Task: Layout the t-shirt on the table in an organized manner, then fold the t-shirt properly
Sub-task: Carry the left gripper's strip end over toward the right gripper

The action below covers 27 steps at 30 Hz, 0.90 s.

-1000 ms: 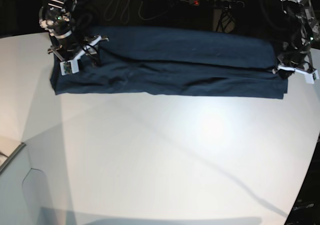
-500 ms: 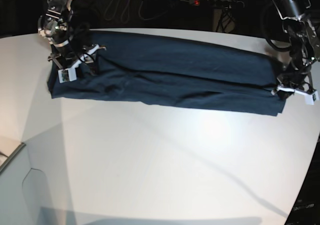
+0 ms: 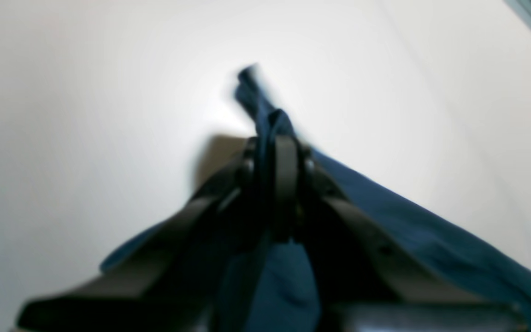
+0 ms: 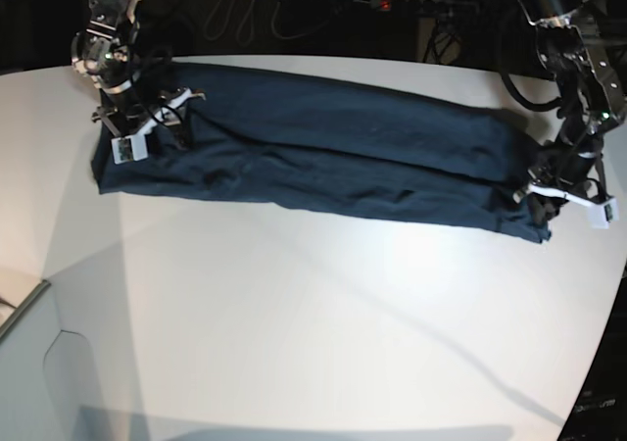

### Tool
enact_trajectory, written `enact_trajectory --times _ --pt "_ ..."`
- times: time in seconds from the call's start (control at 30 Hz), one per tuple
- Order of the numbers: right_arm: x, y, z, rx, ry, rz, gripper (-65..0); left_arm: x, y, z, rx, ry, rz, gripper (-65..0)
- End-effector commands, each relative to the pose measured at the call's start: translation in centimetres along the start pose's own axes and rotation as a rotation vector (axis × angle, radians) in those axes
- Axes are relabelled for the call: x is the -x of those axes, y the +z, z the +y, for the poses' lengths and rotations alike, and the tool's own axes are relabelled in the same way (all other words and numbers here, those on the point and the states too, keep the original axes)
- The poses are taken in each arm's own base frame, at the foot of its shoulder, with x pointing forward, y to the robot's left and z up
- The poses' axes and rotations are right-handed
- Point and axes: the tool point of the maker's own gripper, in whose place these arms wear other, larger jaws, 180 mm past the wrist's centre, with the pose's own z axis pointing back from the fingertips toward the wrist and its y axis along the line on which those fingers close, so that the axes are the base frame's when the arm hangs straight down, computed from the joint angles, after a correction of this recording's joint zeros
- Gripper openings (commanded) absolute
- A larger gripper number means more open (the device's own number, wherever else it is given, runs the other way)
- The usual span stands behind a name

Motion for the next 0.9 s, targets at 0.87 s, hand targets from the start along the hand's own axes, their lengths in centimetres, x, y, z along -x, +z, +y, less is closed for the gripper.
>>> enact_trajectory --times 0.87 --pt "0.1 0.0 -0.1 -0.006 0.020 0.020 -31.0 16.5 2.1 -28.5 0.449 -0.253 0.209 -64.8"
